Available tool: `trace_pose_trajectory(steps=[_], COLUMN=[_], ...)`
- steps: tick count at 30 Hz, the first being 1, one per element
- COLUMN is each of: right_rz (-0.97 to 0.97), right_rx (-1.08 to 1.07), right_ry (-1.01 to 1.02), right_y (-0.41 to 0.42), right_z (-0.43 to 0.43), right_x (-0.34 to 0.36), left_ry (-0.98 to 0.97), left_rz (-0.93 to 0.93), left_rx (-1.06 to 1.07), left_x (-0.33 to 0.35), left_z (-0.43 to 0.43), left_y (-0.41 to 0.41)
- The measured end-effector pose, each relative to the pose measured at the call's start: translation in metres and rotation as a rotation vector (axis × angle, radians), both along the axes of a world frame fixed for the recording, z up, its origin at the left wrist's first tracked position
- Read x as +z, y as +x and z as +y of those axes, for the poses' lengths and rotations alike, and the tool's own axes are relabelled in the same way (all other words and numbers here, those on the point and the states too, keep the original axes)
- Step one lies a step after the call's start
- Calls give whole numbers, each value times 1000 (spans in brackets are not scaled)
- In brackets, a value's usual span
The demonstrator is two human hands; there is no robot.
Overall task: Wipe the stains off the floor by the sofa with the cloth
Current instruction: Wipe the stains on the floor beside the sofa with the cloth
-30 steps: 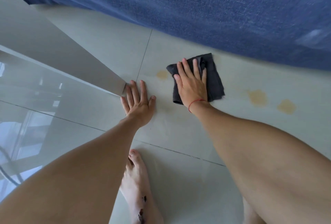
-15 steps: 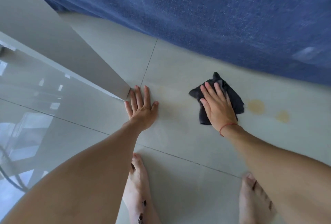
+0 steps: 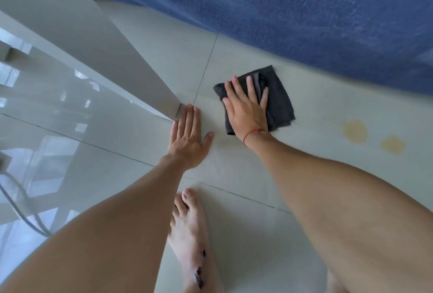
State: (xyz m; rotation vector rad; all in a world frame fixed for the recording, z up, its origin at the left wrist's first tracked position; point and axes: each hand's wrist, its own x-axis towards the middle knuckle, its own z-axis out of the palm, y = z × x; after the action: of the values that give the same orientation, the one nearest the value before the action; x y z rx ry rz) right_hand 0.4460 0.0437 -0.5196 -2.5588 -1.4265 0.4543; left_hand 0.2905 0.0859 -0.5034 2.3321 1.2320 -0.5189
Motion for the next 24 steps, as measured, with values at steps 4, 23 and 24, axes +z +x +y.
trace_pose_trajectory(steps=[4, 23, 24], right_rz=[-48, -27, -17], right_rx=[145, -439, -443], right_ry=[26, -39, -47], right_y=[-21, 54, 52], right_z=[-5, -95, -87], right_x=[1, -3, -2], left_ry=[-63, -31, -30], left_rz=[52, 20, 17], left_rx=[-3, 66, 66], left_x=[1, 2, 1], left_z=[6, -1, -2], left_y=[4, 9, 9])
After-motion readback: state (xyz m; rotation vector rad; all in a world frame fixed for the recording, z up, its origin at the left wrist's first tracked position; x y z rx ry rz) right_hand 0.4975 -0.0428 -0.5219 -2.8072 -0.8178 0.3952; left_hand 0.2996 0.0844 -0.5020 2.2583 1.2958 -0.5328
